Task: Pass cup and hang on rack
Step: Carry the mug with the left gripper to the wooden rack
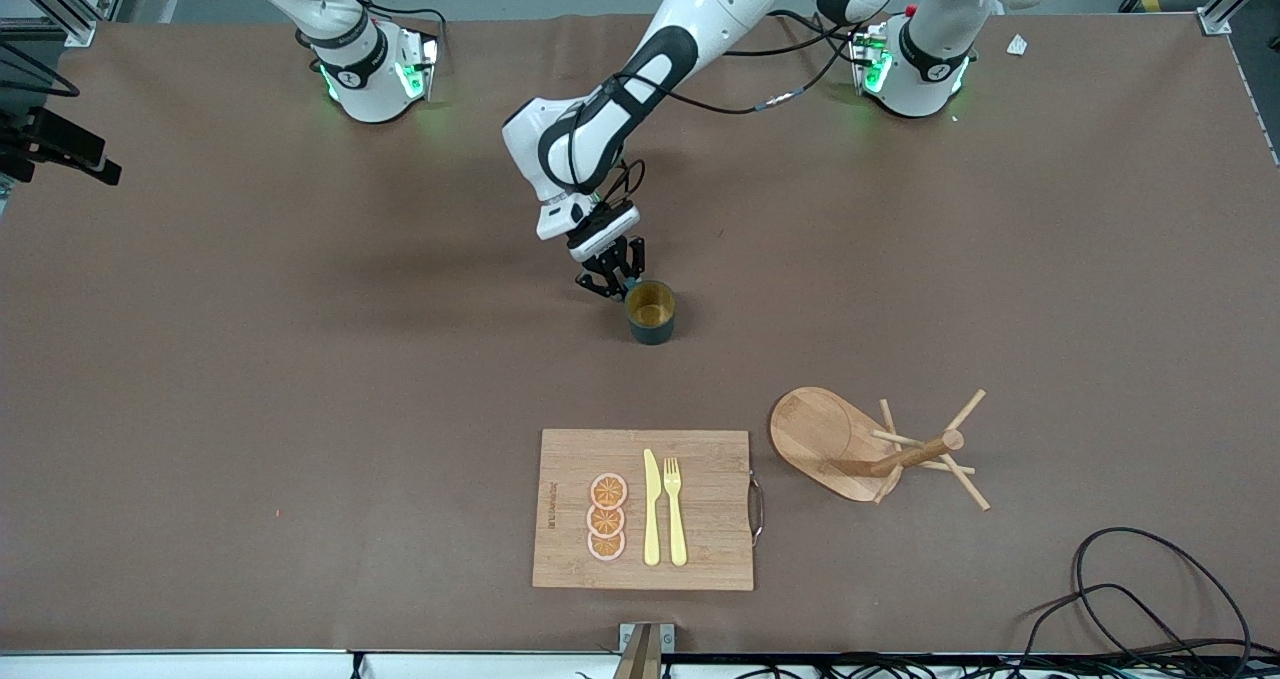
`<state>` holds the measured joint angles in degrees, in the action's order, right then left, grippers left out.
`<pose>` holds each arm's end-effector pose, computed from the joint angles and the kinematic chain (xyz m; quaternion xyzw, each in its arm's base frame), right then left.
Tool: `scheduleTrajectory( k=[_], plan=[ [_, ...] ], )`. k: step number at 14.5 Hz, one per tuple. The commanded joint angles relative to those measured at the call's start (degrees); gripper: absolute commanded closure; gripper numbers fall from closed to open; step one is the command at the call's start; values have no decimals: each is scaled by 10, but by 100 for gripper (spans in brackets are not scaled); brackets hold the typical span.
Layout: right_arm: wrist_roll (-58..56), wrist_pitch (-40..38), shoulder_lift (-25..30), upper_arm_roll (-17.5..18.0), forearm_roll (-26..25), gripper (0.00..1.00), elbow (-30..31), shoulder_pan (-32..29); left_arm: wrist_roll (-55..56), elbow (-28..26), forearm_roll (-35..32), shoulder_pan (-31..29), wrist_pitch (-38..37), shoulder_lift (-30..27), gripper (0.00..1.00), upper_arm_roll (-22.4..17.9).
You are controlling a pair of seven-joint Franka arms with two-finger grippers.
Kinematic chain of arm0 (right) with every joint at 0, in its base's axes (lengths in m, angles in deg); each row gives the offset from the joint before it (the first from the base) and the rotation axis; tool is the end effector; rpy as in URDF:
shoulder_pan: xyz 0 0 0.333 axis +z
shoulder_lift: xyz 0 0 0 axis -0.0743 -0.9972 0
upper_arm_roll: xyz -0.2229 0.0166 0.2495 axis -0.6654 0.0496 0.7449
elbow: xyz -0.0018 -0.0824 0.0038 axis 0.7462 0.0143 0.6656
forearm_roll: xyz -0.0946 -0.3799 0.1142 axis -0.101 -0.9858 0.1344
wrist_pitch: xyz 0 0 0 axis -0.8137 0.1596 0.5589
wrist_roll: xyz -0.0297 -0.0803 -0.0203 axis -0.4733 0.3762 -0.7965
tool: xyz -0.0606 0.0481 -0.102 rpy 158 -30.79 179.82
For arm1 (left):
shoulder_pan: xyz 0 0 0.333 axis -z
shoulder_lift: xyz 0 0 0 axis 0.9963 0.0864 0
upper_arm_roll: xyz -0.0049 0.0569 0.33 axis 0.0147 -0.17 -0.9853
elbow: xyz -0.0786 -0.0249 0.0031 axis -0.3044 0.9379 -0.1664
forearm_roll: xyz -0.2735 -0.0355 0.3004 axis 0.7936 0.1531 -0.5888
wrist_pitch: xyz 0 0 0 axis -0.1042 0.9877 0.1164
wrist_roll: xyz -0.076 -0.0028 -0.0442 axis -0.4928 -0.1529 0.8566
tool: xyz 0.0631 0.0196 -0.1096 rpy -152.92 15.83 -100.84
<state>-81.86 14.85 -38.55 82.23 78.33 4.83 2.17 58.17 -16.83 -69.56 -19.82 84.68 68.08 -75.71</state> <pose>0.5264 -0.0507 0.6553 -0.9982 0.0348 0.0454 0.0205 0.3618 -0.6471 0.1132 -0.8697 -0.2939 -0.3753 0.1278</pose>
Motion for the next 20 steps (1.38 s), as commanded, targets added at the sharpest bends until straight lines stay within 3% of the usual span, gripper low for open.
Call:
scheduleTrajectory(
  k=[1, 4, 10, 16, 20],
  plan=[
    [5, 4, 17, 3, 0, 0, 18, 4, -22, 8, -9, 2, -6, -9, 99, -6],
    [5, 3, 18, 3, 0, 0, 21, 5, -58, 8, 31, -21, -10, -48, 99, -2],
    [5, 3, 18, 3, 0, 0, 21, 13, -129, 8, 199, -98, 0, -158, 99, 4],
    [2, 3, 18, 3, 0, 0, 21, 13, -254, 6, 469, -220, 34, -277, 99, 1],
    [-1, 3, 19, 3, -4, 0, 19, 12, -356, 6, 650, -307, 44, -311, 99, 2]
  ],
)
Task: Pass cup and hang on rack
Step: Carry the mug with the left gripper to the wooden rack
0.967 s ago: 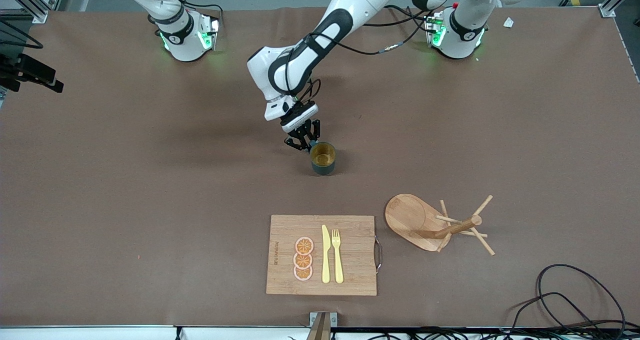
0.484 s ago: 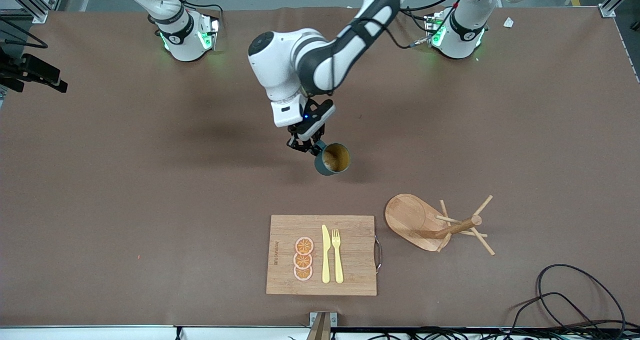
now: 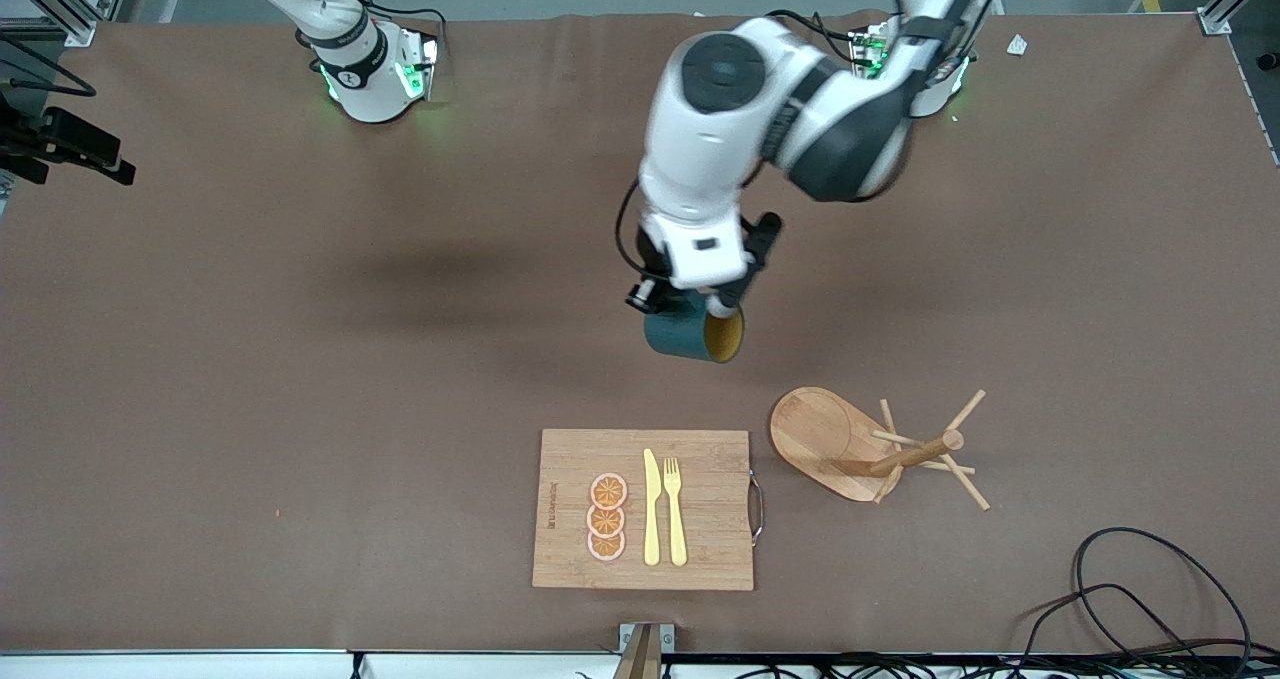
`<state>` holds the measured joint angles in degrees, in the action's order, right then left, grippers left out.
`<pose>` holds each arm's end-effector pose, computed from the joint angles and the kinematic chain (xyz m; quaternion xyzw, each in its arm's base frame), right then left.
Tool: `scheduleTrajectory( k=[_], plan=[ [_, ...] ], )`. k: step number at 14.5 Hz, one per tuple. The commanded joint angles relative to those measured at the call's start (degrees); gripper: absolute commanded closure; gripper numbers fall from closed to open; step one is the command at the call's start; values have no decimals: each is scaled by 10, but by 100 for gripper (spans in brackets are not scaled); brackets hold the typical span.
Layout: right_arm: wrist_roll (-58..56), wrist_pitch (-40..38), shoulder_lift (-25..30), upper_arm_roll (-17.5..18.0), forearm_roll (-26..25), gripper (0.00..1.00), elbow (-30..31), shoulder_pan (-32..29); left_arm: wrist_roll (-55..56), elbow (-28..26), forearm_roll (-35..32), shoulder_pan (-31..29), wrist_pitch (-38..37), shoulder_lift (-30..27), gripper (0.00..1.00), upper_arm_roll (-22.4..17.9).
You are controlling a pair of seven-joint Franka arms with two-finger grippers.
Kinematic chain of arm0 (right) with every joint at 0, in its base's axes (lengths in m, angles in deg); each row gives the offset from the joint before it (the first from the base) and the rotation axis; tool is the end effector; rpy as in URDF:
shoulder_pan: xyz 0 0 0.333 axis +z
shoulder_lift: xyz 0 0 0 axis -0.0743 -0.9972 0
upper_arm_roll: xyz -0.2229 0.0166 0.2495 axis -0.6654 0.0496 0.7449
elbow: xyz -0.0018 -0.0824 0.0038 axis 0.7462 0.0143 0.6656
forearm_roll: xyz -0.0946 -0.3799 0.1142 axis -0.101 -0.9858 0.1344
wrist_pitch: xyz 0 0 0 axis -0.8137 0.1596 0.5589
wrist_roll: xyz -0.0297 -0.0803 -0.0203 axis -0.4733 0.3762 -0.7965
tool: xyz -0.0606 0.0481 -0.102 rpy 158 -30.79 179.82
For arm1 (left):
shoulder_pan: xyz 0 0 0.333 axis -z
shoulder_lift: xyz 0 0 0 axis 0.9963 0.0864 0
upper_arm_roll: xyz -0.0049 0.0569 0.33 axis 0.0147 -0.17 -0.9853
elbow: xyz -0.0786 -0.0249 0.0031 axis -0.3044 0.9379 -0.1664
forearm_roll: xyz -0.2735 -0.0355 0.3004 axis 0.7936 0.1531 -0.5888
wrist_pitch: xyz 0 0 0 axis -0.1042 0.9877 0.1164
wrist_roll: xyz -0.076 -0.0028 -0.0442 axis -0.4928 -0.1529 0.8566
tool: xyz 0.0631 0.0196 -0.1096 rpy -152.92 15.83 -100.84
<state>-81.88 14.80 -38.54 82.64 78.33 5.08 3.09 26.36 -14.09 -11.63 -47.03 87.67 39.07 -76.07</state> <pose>0.5272 -0.0383 0.6533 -0.9984 0.0231 0.0482 0.0199 0.5804 -0.4843 0.4991 0.8553 0.5016 -0.0323 0.1254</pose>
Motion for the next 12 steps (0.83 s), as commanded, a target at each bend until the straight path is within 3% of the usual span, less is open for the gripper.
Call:
scheduleTrajectory(
  k=[1, 4, 7, 10, 12],
  plan=[
    [0, 0, 20, -2, -4, 0, 16, 3, -67, -22, 119, -58, 14, -27, 99, 5],
    [0, -3, 25, -2, -5, 0, 16, 3, -164, -28, 262, -120, 14, -31, 99, 5],
    [0, -3, 26, -1, -5, 0, 16, 4, -228, -38, 356, -165, 10, -31, 99, 5],
    [-1, -3, 26, -1, -5, 0, 15, 4, -326, -79, 493, -222, -19, -28, 100, 5],
    [-1, -3, 26, -1, -5, 0, 15, 4, -393, -102, 544, -252, -54, -25, 100, 5]
  ],
)
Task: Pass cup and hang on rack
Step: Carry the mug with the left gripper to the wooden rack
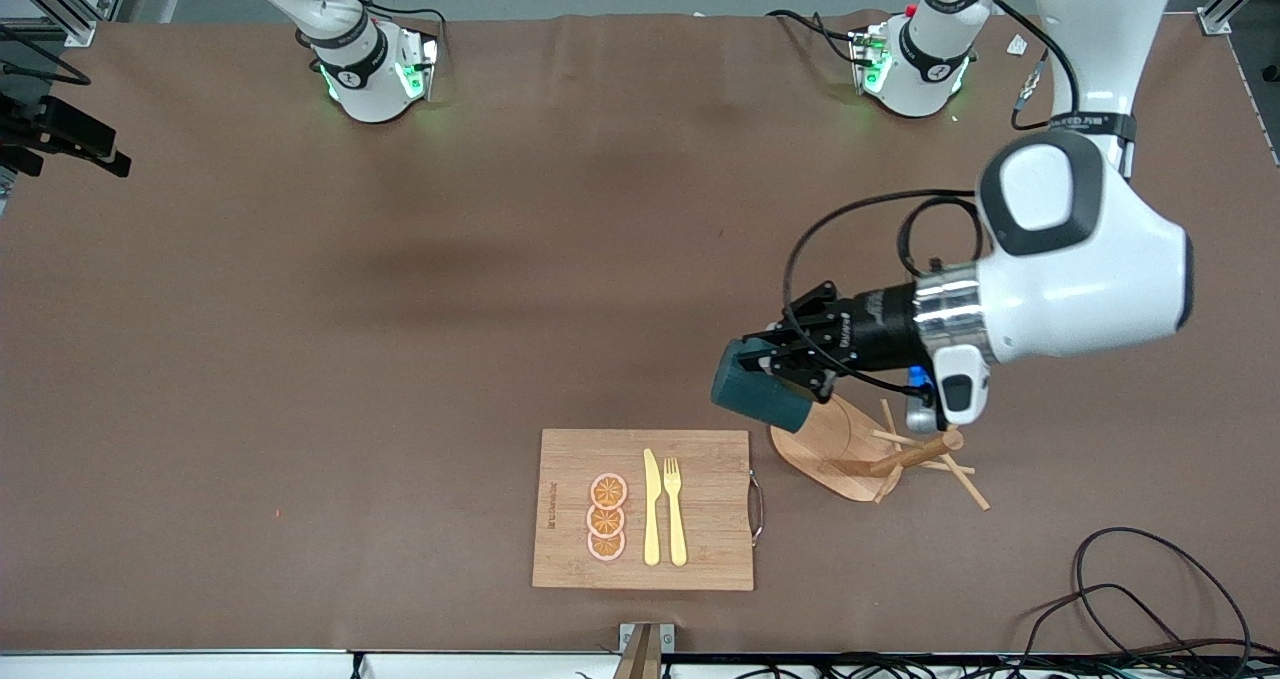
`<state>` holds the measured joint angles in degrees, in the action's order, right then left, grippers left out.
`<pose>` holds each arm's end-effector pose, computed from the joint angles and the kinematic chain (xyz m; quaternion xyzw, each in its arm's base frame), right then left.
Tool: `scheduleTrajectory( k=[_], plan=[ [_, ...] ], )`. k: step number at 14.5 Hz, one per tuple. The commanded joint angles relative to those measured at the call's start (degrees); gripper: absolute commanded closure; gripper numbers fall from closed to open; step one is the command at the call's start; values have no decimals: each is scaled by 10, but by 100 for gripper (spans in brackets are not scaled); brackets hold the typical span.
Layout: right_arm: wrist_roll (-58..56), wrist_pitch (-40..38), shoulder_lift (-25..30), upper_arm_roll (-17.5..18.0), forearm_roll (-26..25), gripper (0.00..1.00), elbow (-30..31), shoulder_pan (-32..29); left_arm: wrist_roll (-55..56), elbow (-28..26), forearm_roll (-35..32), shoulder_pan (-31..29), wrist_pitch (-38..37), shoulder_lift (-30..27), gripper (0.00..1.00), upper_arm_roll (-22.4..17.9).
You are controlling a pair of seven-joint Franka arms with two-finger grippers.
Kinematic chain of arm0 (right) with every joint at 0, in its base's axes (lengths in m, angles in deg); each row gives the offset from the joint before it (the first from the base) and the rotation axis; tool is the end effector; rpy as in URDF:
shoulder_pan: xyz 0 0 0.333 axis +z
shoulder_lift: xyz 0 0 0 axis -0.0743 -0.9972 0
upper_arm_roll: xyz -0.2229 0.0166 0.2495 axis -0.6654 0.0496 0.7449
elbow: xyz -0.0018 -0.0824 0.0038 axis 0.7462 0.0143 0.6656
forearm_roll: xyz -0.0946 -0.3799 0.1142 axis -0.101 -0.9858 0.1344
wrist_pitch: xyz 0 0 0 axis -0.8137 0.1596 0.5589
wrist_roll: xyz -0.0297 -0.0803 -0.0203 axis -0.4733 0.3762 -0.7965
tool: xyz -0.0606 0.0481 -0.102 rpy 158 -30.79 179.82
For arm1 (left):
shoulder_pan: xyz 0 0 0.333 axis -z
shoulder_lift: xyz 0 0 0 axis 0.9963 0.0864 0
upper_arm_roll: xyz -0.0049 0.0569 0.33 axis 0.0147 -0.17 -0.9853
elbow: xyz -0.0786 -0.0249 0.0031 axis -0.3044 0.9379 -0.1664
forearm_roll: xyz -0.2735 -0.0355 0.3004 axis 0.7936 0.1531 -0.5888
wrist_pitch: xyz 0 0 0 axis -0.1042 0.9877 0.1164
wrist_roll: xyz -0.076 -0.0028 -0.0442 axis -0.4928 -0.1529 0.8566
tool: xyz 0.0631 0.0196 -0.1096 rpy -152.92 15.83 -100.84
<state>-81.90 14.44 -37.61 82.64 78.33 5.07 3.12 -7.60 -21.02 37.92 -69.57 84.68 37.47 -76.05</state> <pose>0.5211 -0.0379 0.6614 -0.9986 0.0224 0.0431 0.0201 0.6901 -0.2862 0.4954 0.7456 0.4713 -0.2811 0.3782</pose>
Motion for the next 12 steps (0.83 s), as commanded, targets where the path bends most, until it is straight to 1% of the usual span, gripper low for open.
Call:
scheduleTrajectory(
  k=[1, 6, 12],
  plan=[
    [-1, 1, 16, -1, -5, 0, 15, 3, -79, -40, 60, -40, -32, -8, 100, 5],
    [-18, 0, 16, -2, -6, 0, 14, 3, -181, -51, 92, -109, -120, 17, 100, 5],
    [-18, 0, 17, -1, -10, 0, 12, 3, -277, -83, 108, -142, -142, 33, 100, 5]
  ],
)
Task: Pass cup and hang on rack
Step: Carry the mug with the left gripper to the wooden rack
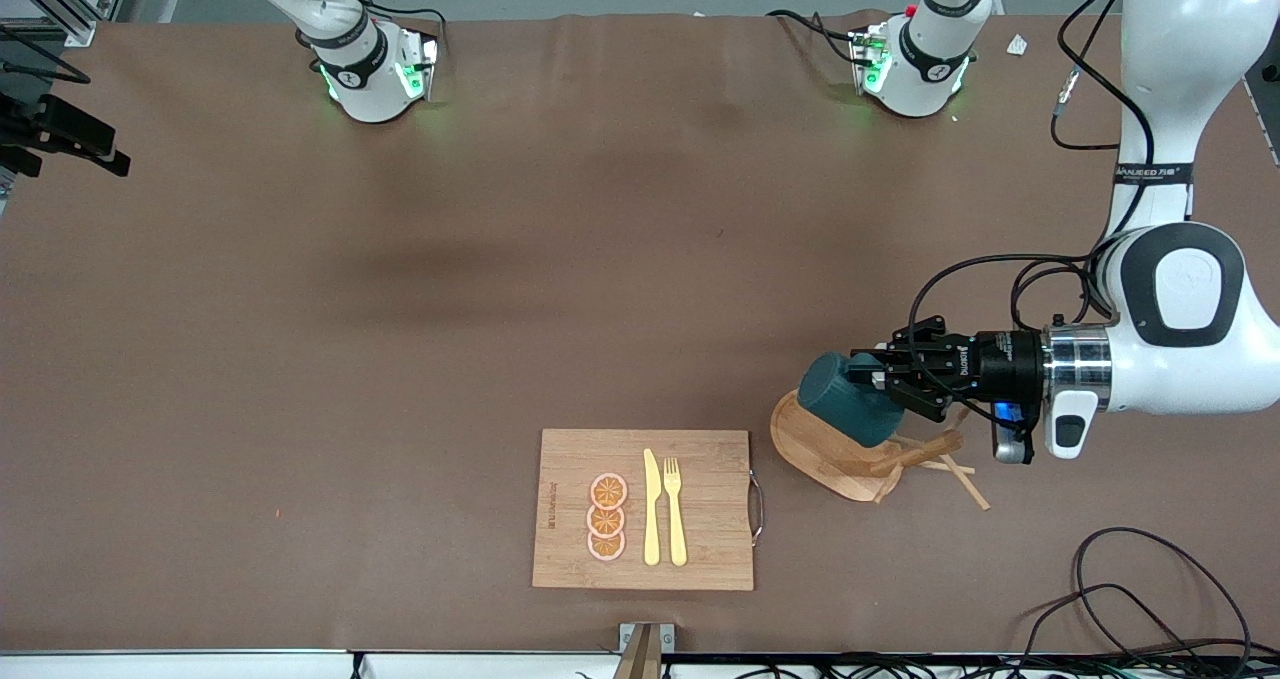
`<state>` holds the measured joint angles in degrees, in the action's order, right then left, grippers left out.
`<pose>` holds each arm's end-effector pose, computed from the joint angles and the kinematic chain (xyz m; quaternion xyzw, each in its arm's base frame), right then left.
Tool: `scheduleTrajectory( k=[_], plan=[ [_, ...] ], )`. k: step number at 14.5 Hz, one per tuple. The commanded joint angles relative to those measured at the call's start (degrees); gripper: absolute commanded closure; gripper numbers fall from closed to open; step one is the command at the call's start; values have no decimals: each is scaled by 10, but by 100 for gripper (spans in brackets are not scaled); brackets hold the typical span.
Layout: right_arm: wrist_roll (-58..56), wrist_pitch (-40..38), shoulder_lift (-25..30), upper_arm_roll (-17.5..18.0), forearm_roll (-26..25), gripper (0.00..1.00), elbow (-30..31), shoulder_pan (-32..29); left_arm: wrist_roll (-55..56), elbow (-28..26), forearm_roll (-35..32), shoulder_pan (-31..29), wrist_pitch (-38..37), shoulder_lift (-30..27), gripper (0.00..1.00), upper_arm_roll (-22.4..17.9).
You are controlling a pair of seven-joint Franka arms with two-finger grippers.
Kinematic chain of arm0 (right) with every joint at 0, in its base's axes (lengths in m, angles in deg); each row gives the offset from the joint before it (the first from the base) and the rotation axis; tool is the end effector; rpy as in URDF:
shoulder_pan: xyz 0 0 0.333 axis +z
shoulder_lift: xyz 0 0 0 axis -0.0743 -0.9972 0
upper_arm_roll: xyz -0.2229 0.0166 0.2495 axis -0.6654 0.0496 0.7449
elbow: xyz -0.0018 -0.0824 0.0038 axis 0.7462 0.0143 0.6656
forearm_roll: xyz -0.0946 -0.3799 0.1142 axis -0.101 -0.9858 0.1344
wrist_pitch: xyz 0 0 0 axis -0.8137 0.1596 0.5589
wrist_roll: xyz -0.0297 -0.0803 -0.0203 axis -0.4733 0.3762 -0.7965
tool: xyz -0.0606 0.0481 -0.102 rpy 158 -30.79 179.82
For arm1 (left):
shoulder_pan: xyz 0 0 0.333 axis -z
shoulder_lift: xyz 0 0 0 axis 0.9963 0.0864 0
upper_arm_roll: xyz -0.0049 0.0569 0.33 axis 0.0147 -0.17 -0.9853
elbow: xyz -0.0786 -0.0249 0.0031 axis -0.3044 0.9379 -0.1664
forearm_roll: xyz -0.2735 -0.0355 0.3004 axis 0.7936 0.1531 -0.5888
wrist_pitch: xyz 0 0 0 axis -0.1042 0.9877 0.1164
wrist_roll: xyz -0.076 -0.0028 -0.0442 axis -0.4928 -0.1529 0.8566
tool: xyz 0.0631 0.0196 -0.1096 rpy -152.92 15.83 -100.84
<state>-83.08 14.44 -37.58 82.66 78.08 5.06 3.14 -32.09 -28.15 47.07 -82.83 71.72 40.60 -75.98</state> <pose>0.5210 -0.0381 0.6617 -0.9988 0.0121 0.0427 0.0183 0.7032 -0.1496 0.4063 0.7353 0.3845 -0.3269 0.4524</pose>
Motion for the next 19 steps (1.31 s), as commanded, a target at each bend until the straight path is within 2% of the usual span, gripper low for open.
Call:
scheduleTrajectory(
  k=[1, 10, 12, 13, 15, 16, 17, 19],
  plan=[
    [-7, 0, 19, -1, -8, 0, 12, 3, -47, -11, 17, -19, -20, 8, 100, 4],
    [-6, 0, 22, 1, -11, 0, 13, 4, -133, -11, 16, -62, -36, 42, 99, 3],
    [-6, 0, 22, 1, -11, 0, 13, 4, -134, -10, 16, -62, -43, 45, 94, 3],
    [-6, 0, 22, 1, -11, 0, 13, 4, -127, -9, 16, -62, -43, 44, 84, 3],
    [-6, 0, 22, 1, -11, 0, 13, 4, -119, -9, 16, -61, -43, 42, 48, 3],
    [-6, 0, 22, 1, -11, 0, 13, 4, -115, -9, 16, -61, -43, 39, 10, 3],
    [-6, -1, 22, 1, -11, 0, 13, 4, -112, -7, 12, -57, -42, 37, 0, 2],
    [-6, -1, 22, 1, -11, 0, 13, 4, -67, -2, 5, -56, -40, 21, 0, 1]
  ],
)
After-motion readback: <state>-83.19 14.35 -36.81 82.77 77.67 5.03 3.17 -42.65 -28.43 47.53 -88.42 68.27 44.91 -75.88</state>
